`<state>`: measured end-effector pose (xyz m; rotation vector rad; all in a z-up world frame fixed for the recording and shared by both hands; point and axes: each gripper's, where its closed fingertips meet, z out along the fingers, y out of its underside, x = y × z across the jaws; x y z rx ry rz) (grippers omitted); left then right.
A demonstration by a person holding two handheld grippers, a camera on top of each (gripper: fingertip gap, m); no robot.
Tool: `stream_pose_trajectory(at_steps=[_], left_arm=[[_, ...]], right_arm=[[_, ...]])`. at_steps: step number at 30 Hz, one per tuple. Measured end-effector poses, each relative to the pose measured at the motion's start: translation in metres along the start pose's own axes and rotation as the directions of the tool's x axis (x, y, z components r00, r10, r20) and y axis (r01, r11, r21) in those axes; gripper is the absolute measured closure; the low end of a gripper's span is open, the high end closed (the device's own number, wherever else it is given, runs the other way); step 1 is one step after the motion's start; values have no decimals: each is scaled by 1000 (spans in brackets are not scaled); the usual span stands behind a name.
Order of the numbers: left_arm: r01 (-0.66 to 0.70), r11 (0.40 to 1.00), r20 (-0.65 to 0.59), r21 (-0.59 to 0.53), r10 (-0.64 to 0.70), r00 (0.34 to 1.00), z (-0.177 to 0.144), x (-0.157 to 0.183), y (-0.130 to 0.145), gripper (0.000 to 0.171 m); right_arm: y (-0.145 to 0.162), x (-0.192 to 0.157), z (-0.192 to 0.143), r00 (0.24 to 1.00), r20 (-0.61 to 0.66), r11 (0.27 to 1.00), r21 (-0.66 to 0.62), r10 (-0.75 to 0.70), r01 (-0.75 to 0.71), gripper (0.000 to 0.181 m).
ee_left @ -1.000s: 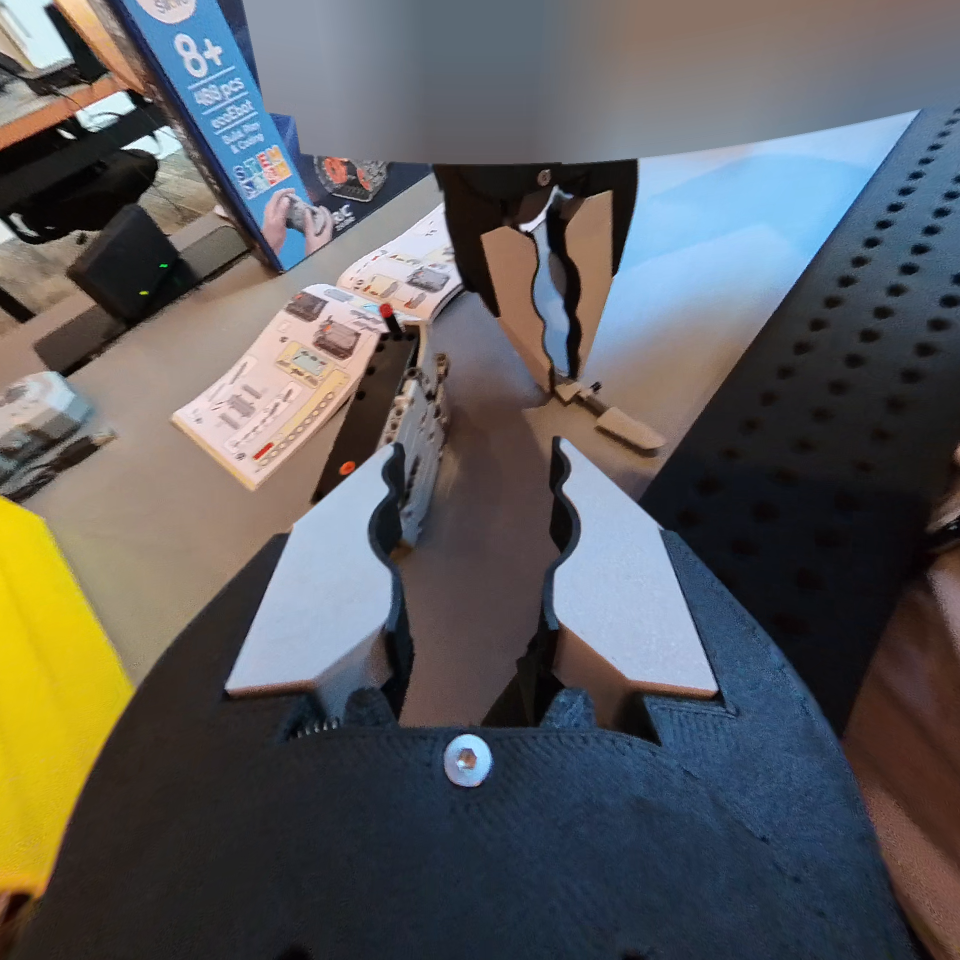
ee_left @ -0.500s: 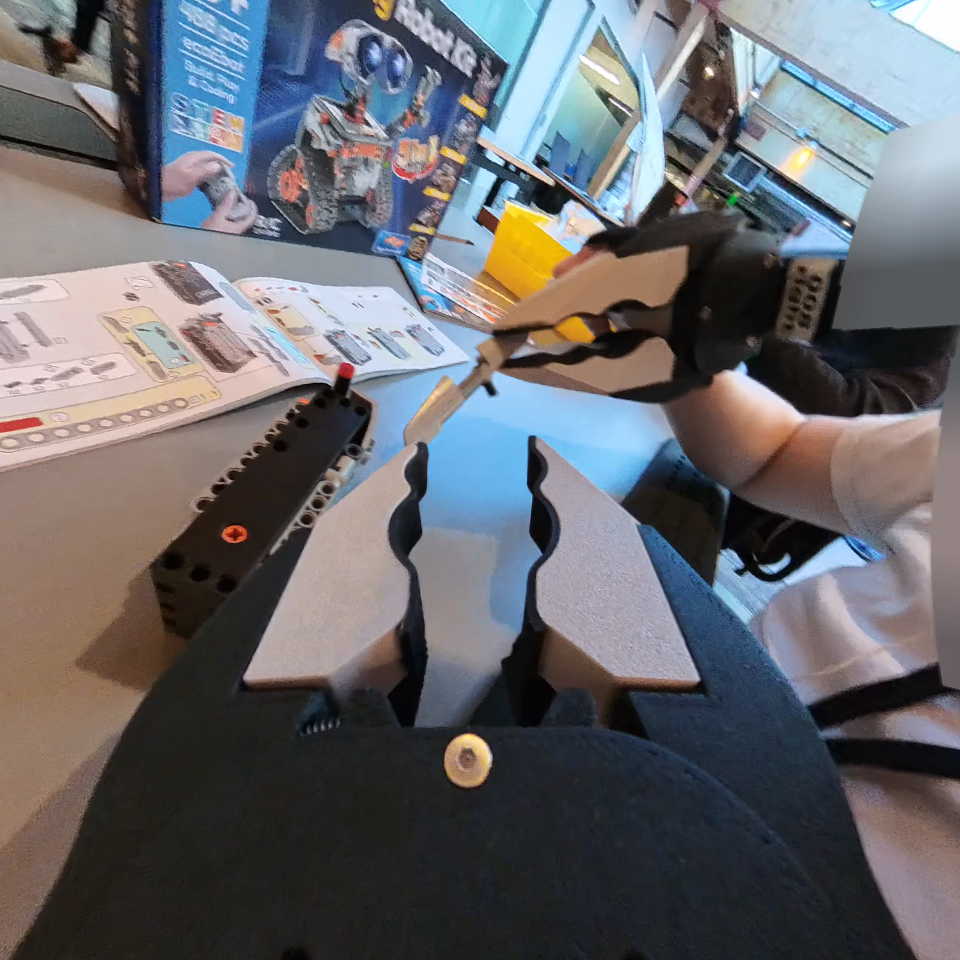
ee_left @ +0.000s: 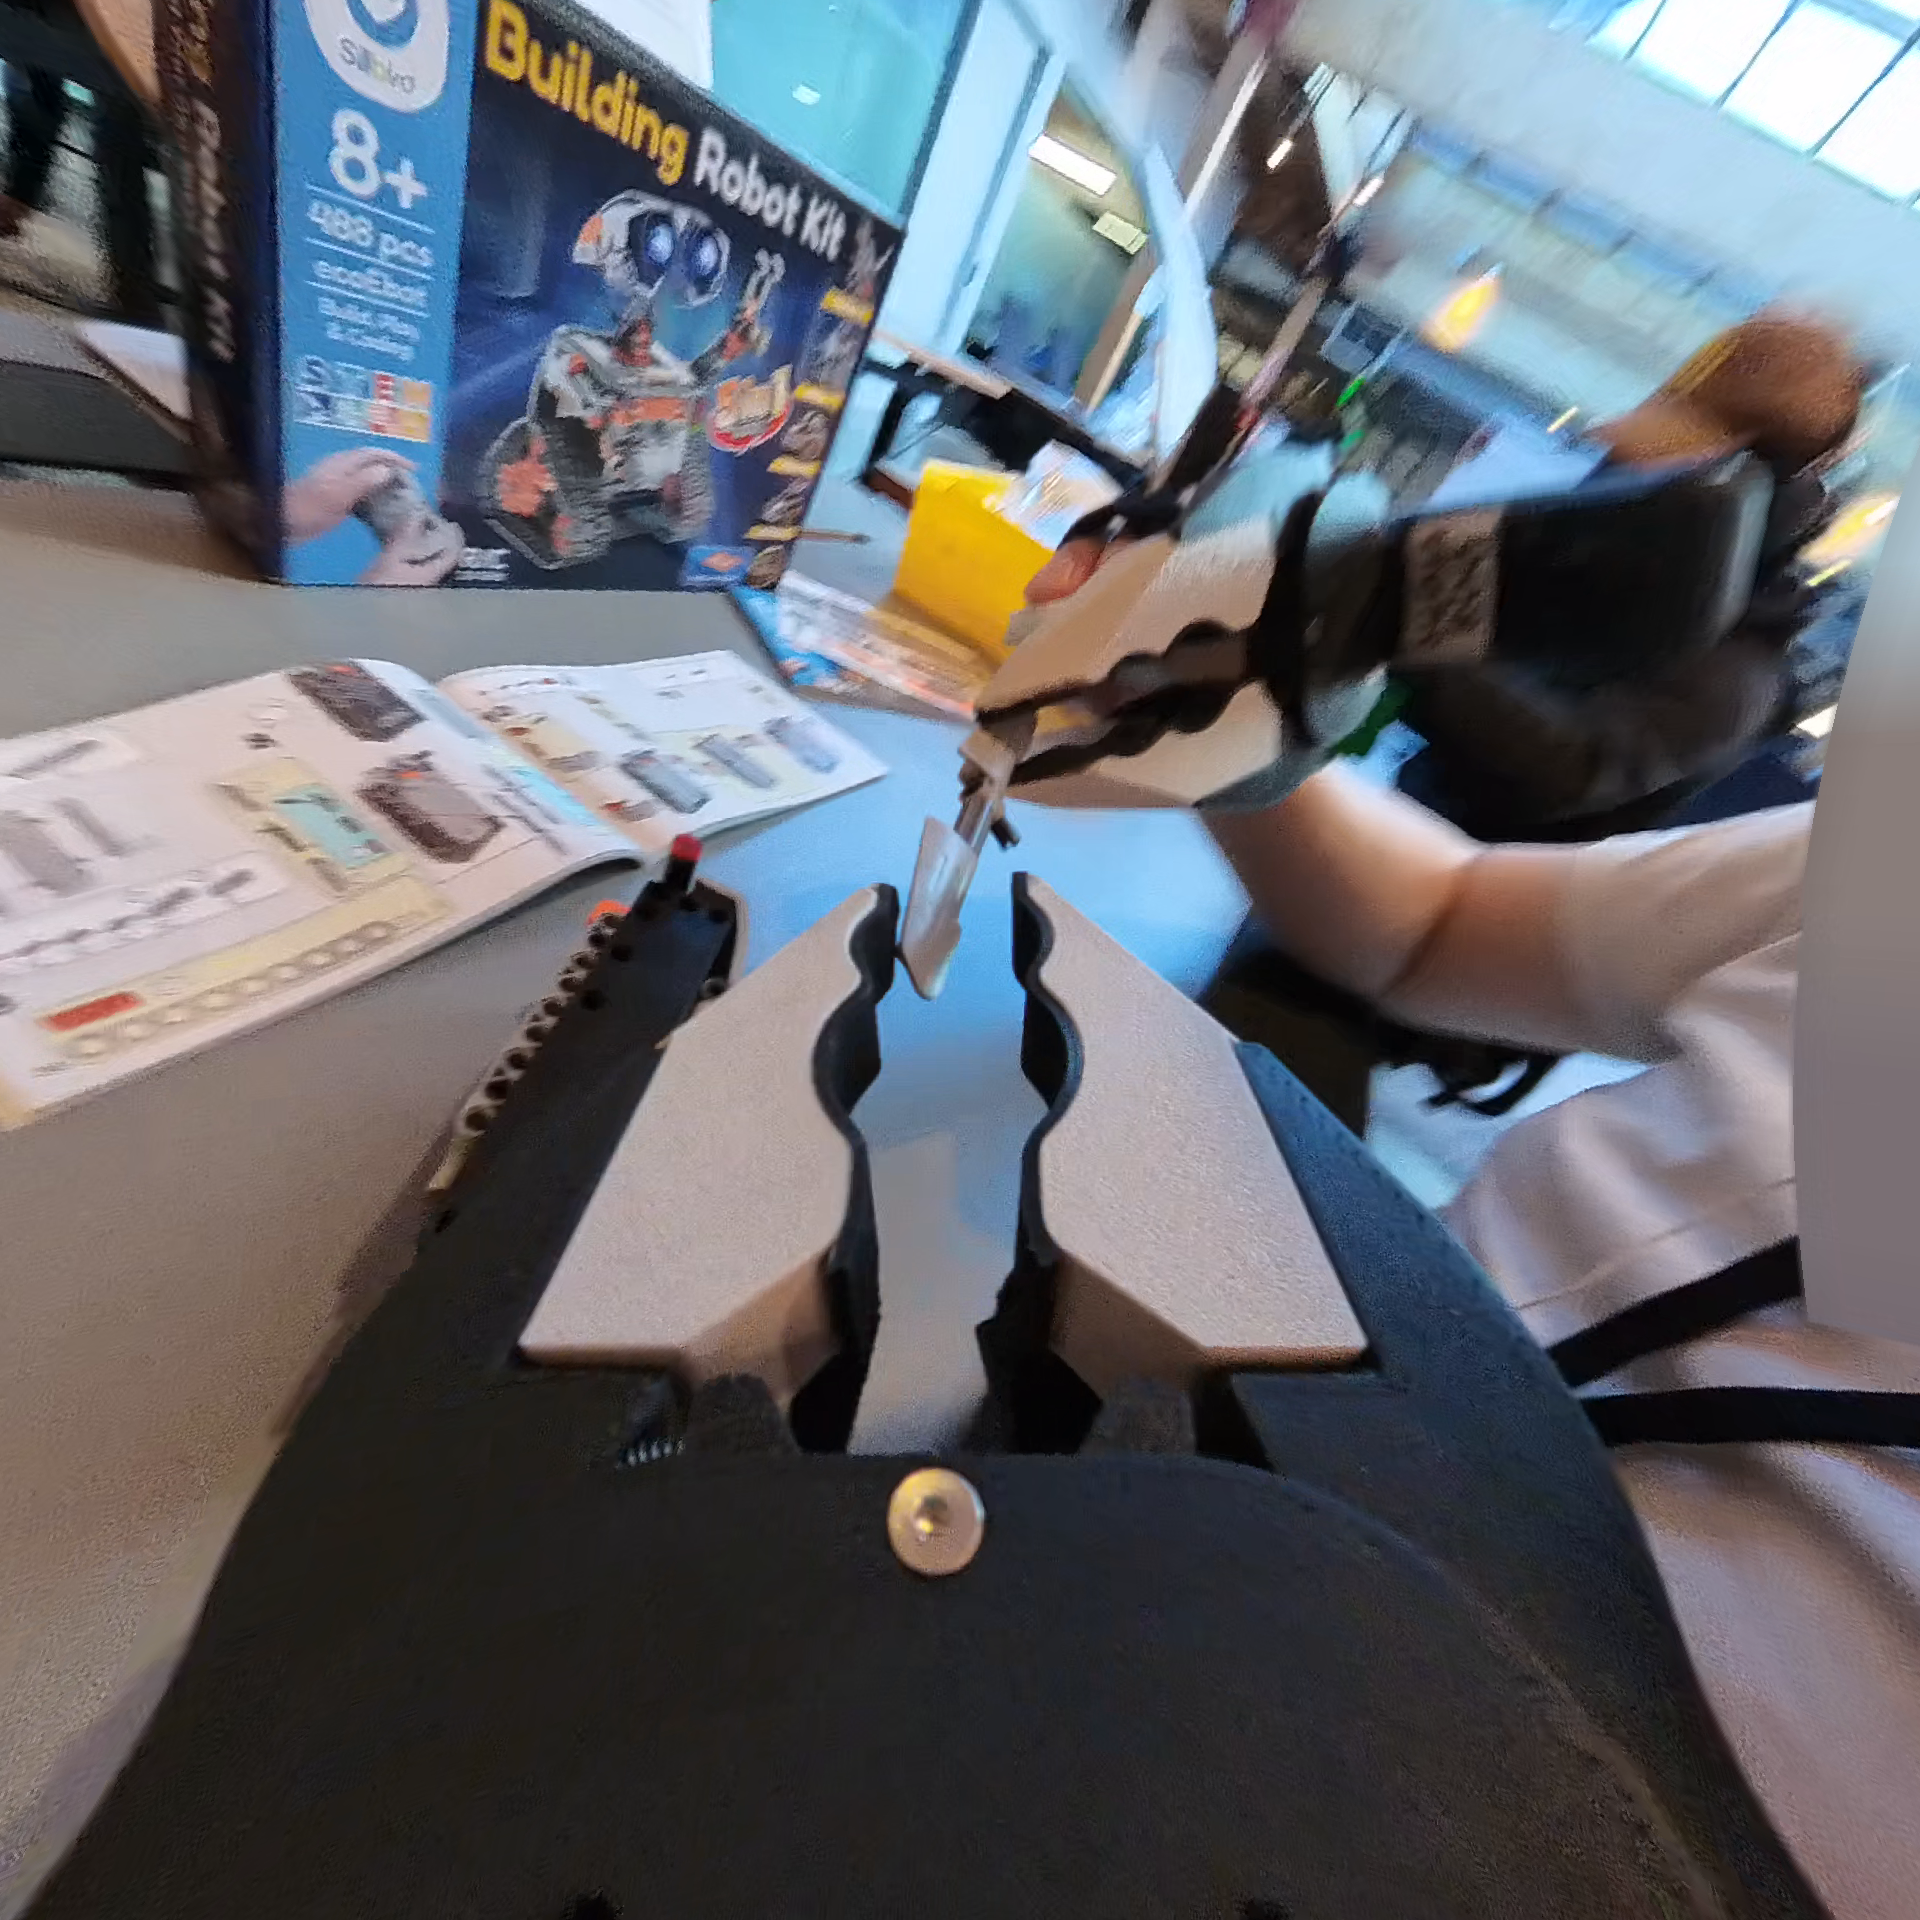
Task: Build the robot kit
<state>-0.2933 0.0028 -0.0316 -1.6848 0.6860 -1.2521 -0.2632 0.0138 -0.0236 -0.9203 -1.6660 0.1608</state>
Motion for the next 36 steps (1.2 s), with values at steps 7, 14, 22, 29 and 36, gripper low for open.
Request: stream_pose_trajectory(at_steps=[7,14,22,29,36], left_arm=[[178,984,-111,13,-175,978,-16,-6,-5,155],[283,959,-141,21,-277,950,-23,-18,-9,167],[317,946,1,-63,-317,948,-24,-45,-16,167],[423,895,95,-141,-413,906,-16,-71,-18,167],[413,905,84,-100,-406,910,-13,-75,-28,167]], right_arm=[[-13,5,13,996,-51,994,65,-79,82,169],[-9,10,34,996,-54,994,81,-68,72,168],[-15,23,41,1000,23,991,133,5,-8,140],[26,9,52,852,371,923,-43,370,-382,116],[48,-8,59,758,435,852,-45,487,-522,115]])
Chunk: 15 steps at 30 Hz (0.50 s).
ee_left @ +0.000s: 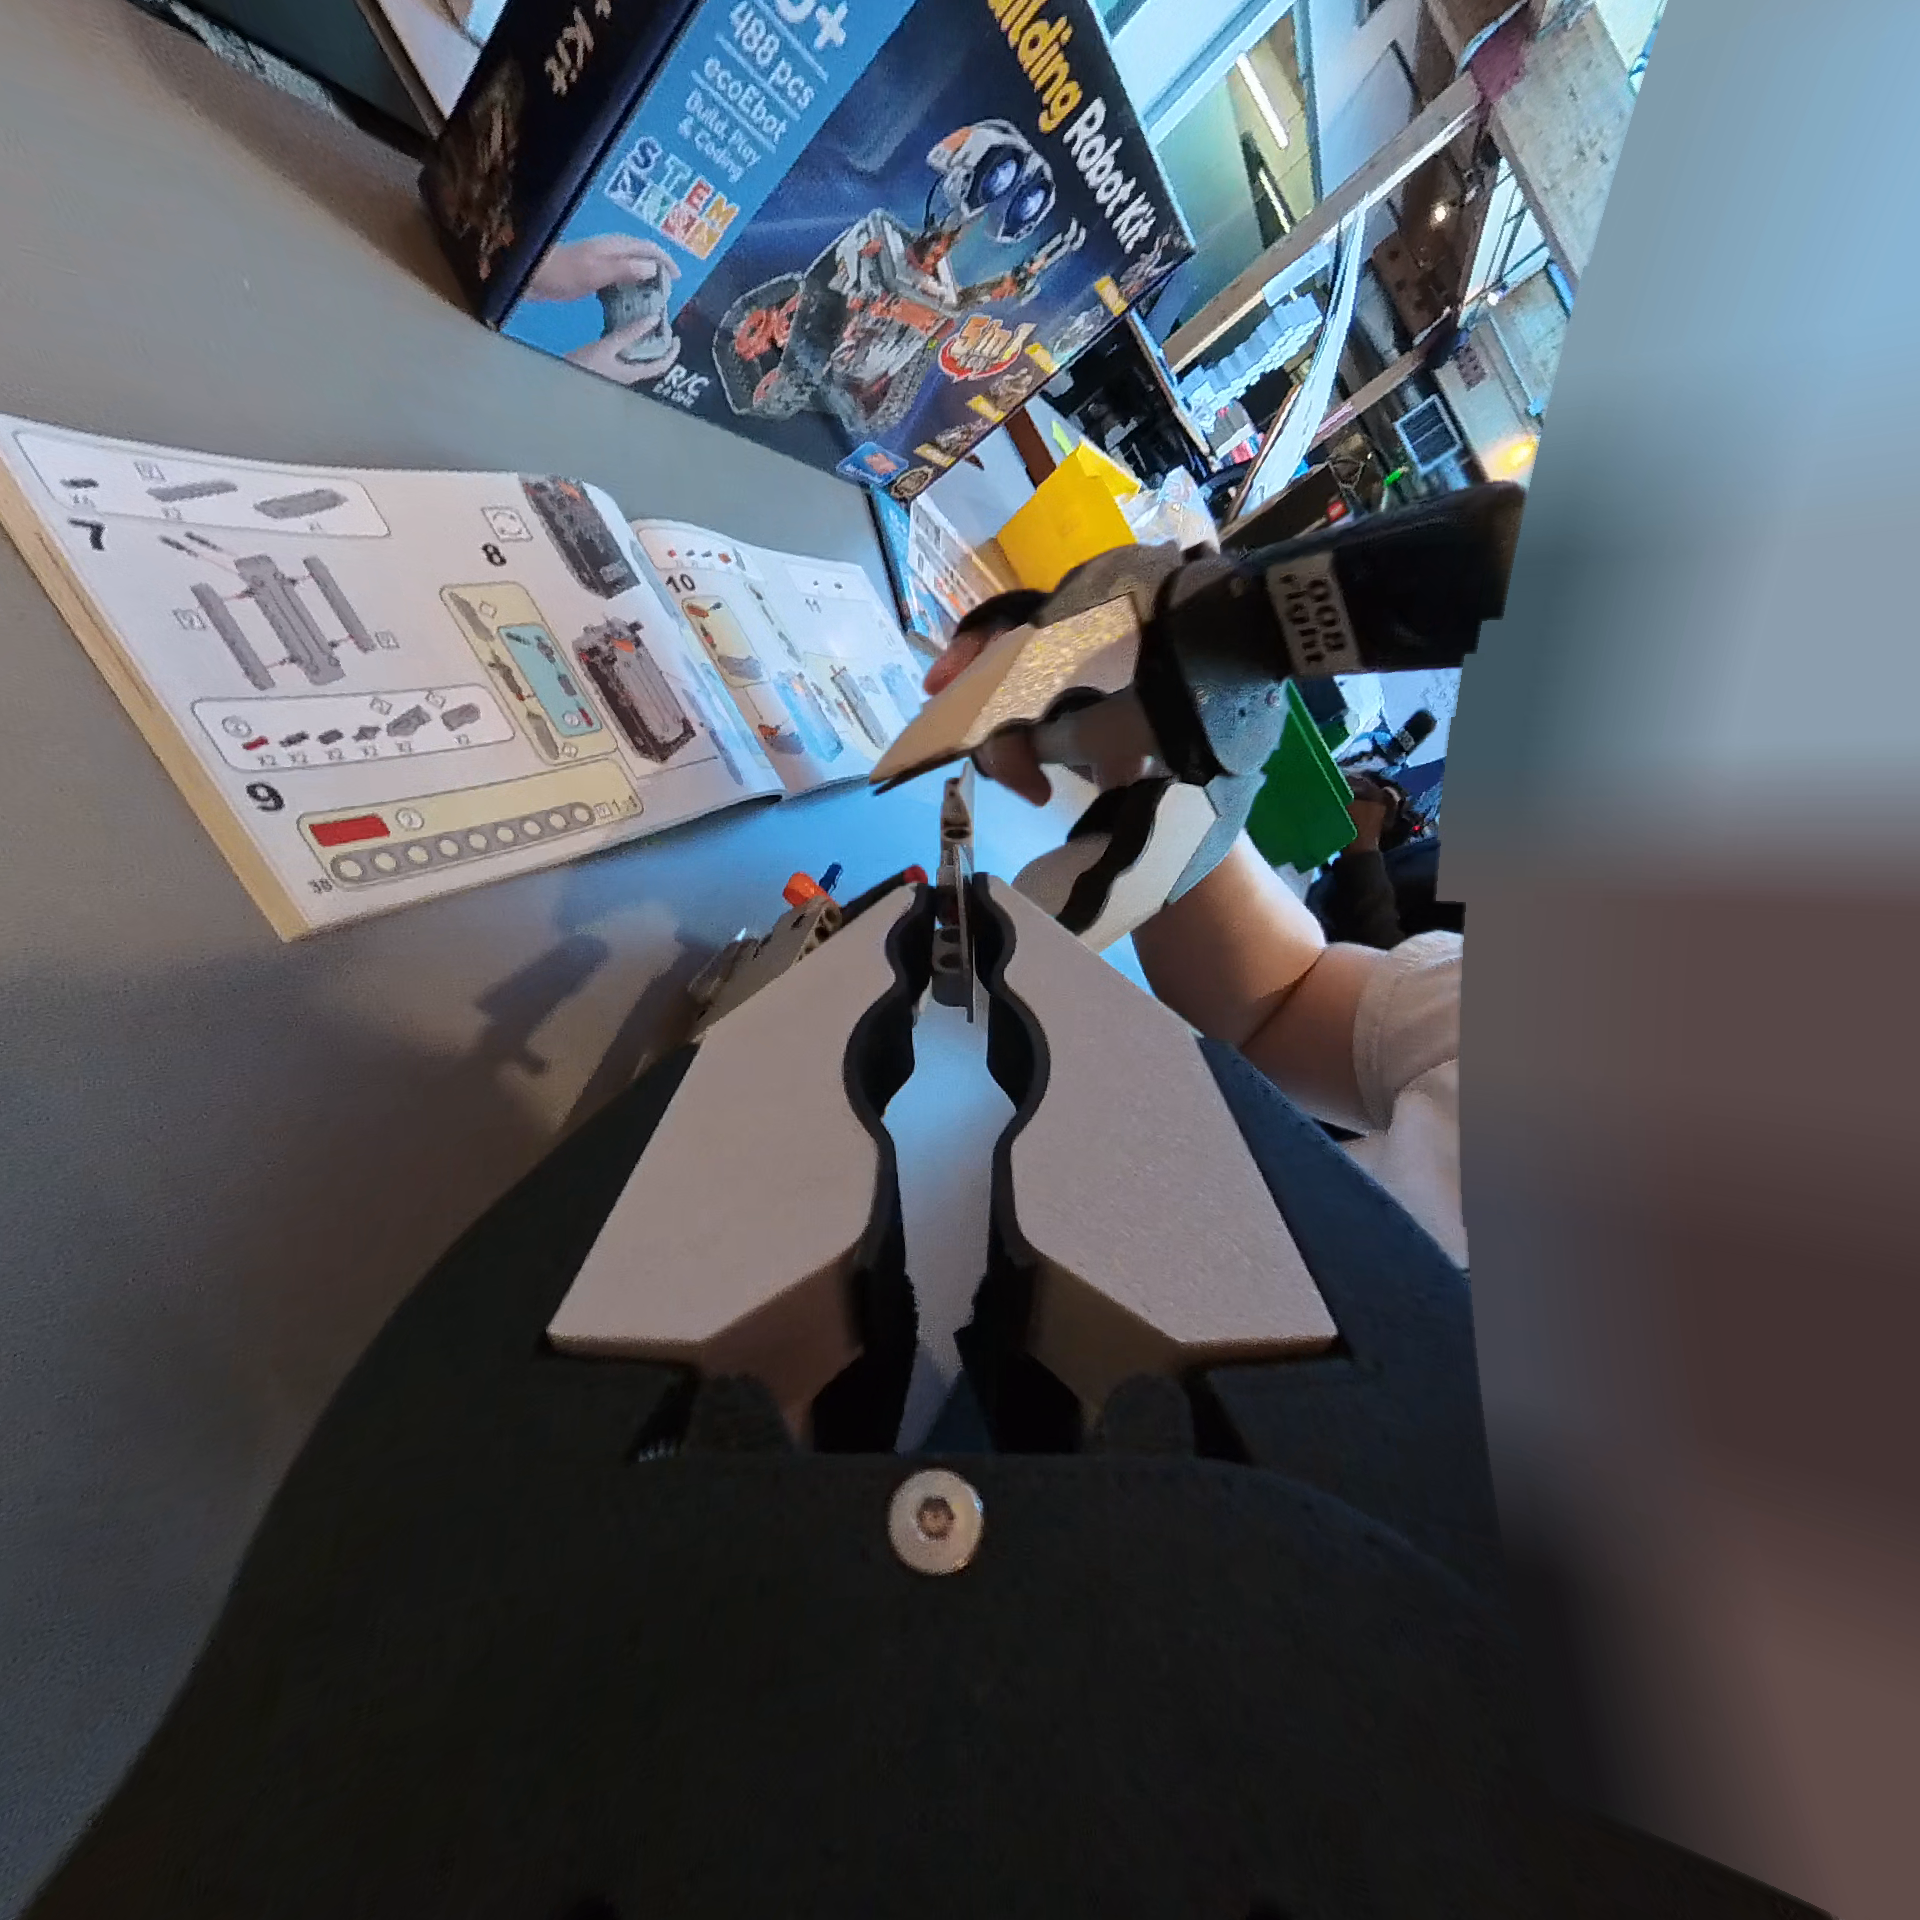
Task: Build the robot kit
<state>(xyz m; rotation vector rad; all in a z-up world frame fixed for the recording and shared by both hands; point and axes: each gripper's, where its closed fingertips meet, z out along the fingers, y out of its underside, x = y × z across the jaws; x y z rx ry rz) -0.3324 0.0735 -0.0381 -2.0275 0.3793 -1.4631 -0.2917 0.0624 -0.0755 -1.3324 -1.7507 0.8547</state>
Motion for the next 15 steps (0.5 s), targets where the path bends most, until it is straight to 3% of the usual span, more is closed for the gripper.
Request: stream_pose_trajectory(at_steps=[5,12,15], left_arm=[[-5,998,3,62,5,1000,-3,0,-8,167],[-22,991,-18,131,25,1000,-22,23,-8,167],[-32,988,5,152,31,999,-33,30,-5,167]], right_arm=[[4,10,-7,997,22,996,41,76,-76,108],[37,-13,34,989,146,981,-193,7,21,108],[44,-13,41,987,159,965,-256,-8,49,136]])
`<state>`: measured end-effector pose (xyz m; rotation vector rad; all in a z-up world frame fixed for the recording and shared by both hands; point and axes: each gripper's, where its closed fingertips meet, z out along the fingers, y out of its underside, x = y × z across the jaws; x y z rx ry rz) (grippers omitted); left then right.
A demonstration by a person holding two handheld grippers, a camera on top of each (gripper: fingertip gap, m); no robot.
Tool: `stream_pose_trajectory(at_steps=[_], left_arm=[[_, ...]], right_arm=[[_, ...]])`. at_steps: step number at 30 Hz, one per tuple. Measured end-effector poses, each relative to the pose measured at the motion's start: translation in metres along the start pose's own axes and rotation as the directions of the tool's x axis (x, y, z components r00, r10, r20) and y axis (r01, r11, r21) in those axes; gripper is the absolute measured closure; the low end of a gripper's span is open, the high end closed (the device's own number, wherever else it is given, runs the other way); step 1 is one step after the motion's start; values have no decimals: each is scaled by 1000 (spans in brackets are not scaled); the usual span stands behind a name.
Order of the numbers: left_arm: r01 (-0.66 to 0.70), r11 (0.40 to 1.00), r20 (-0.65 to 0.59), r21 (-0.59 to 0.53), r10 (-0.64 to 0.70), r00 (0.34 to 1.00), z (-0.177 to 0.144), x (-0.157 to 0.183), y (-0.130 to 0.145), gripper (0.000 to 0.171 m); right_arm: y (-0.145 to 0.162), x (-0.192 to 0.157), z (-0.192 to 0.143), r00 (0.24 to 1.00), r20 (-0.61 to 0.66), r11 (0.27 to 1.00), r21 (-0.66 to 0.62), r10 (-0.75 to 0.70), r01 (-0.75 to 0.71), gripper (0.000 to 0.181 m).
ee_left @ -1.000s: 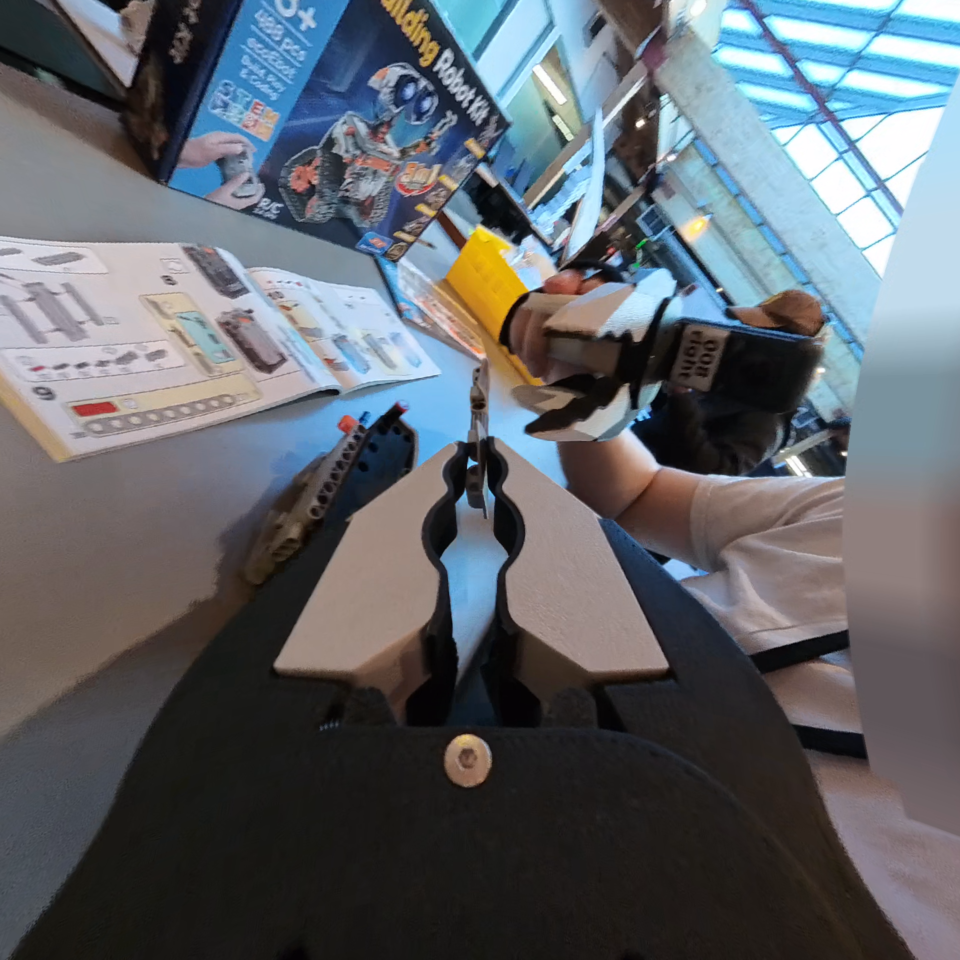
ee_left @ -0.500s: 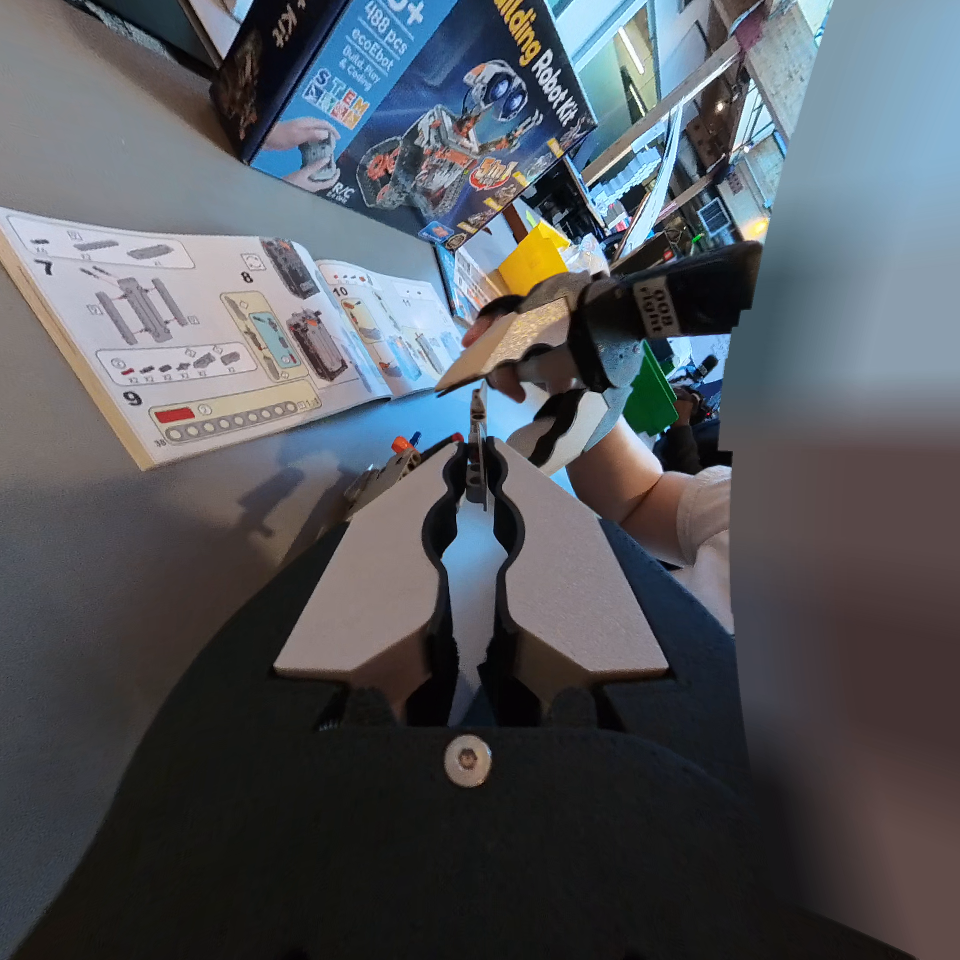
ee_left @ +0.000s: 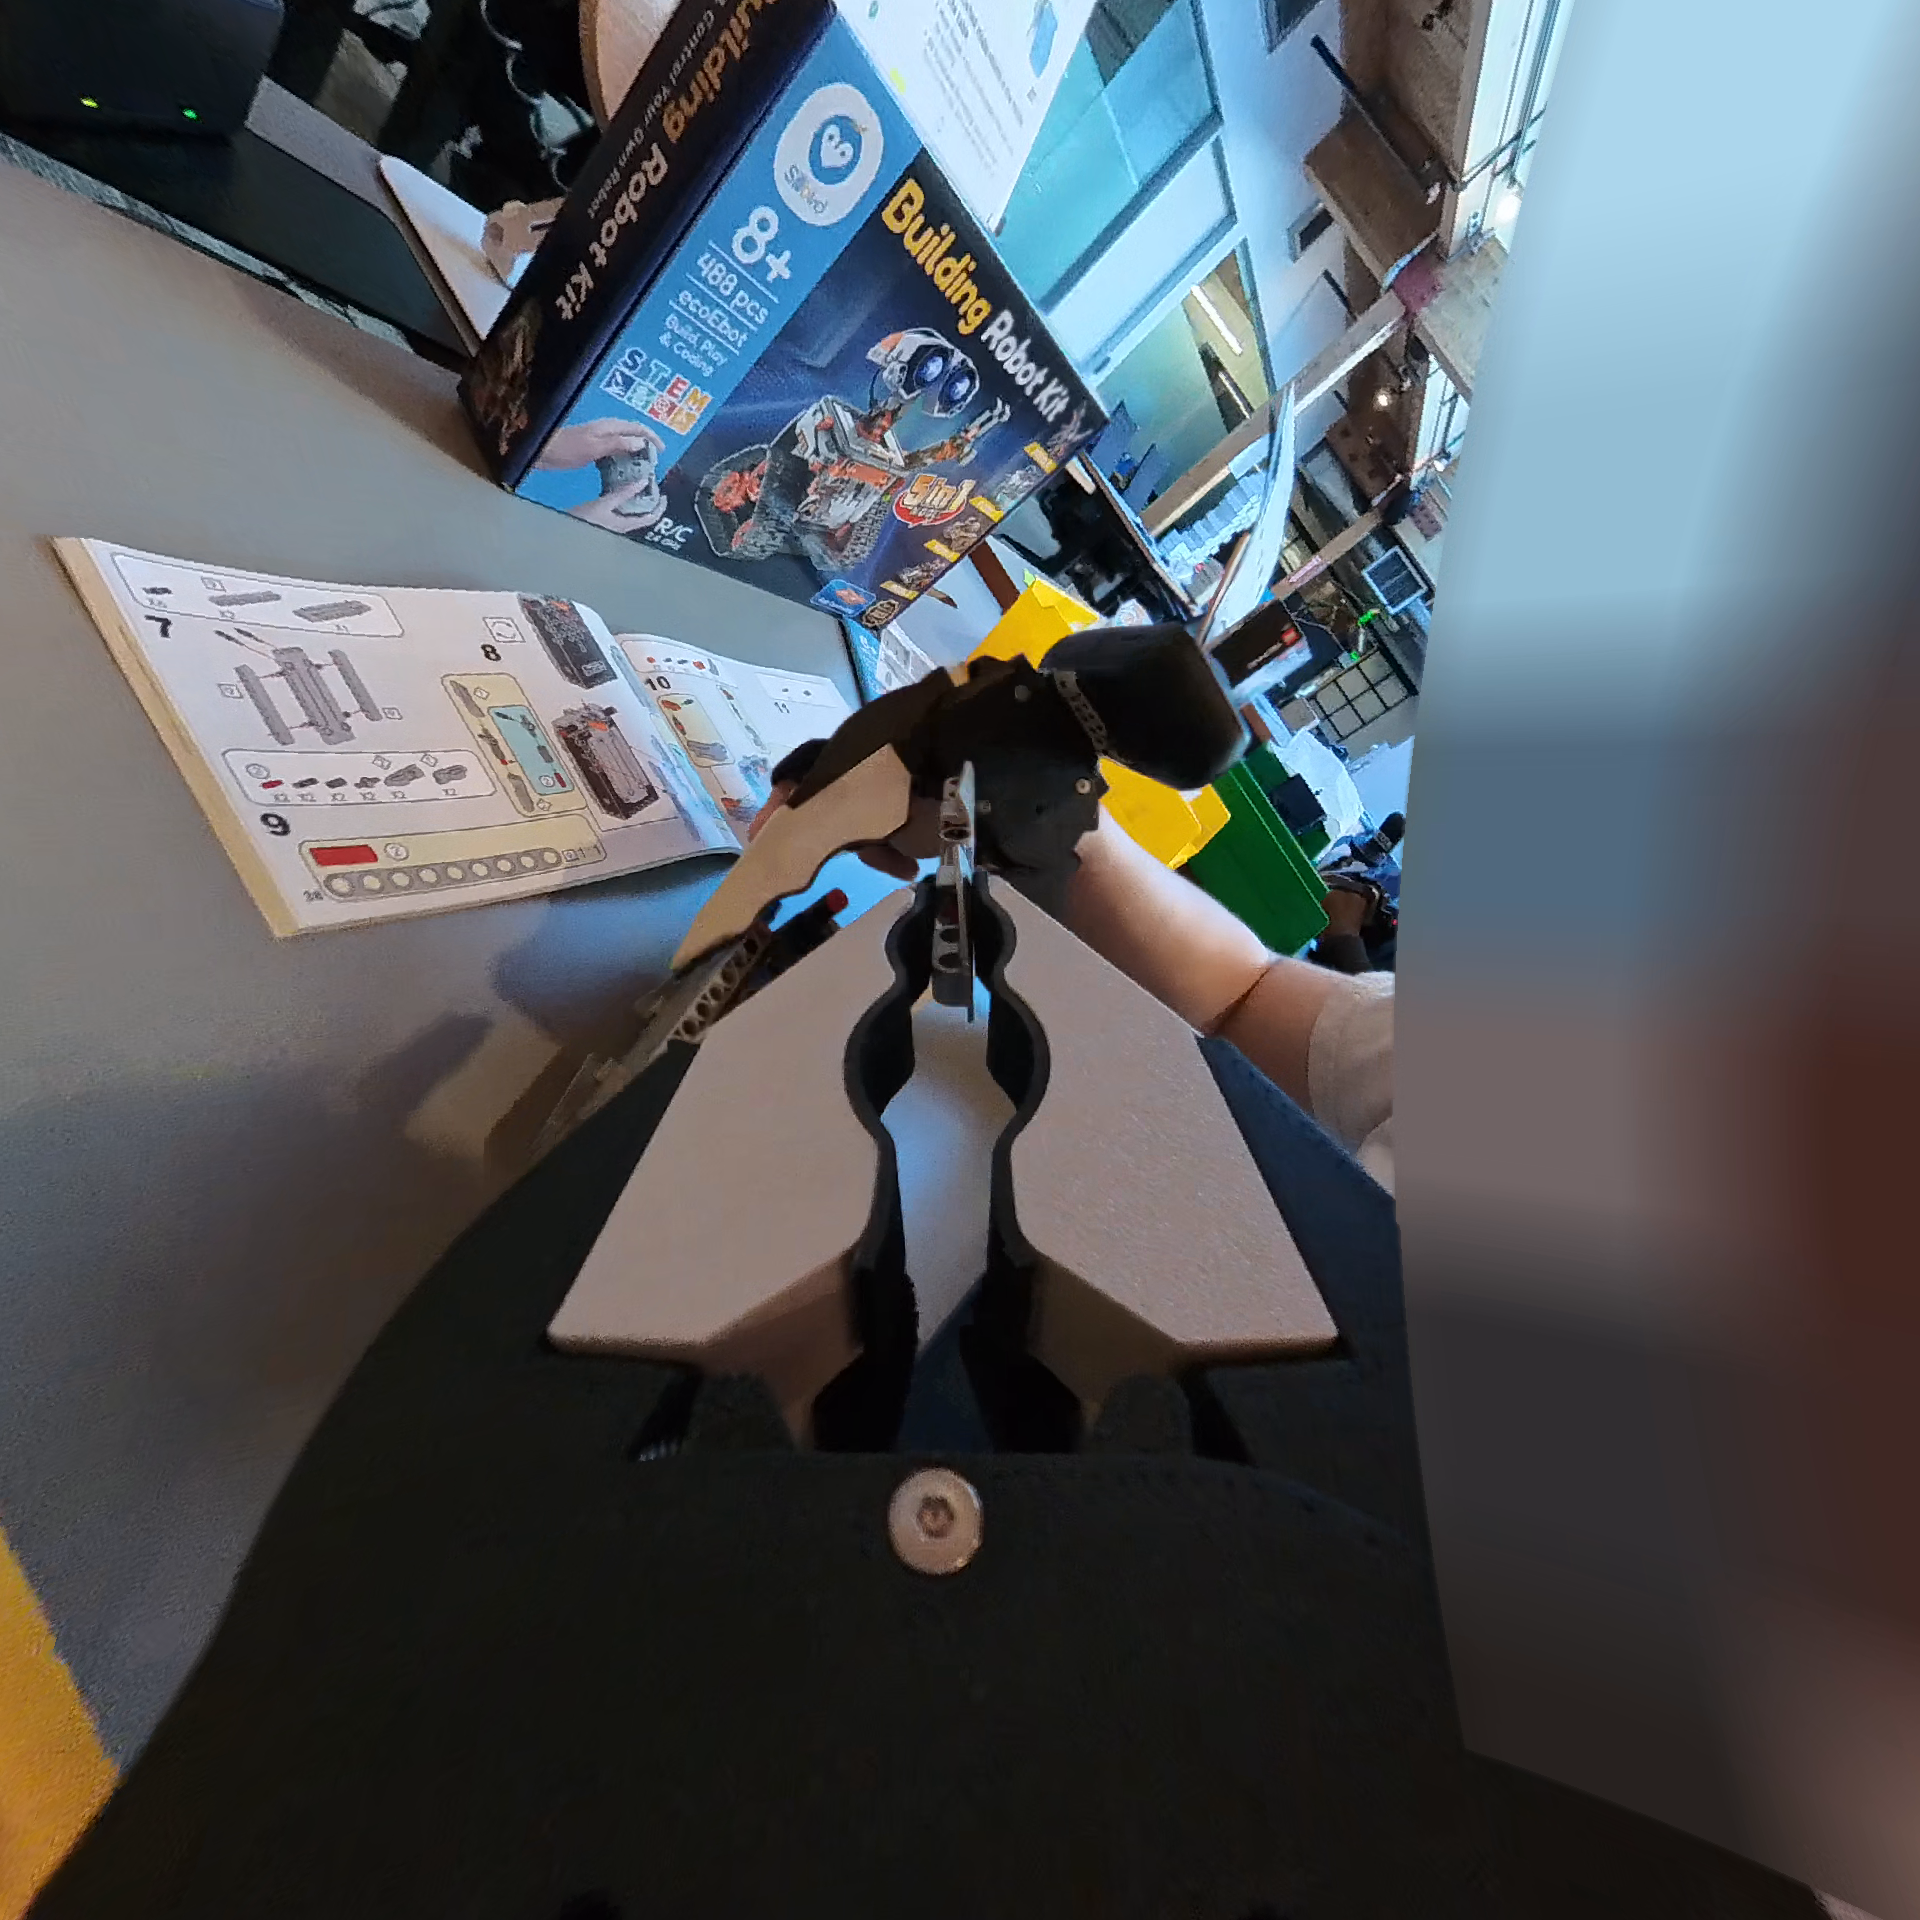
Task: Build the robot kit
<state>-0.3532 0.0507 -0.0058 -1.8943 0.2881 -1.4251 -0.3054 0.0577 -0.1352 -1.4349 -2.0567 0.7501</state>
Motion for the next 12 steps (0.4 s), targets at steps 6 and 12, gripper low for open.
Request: stream_pose_trajectory(at_steps=[6,12], left_arm=[[-10,998,-19,55,11,1000,-10,22,-2,167],[14,1000,-117,2,-14,993,29,45,14,167]], right_arm=[[7,-6,-8,997,-72,997,-72,-25,20,138],[44,-65,-84,869,-462,984,-115,-175,137,139]])
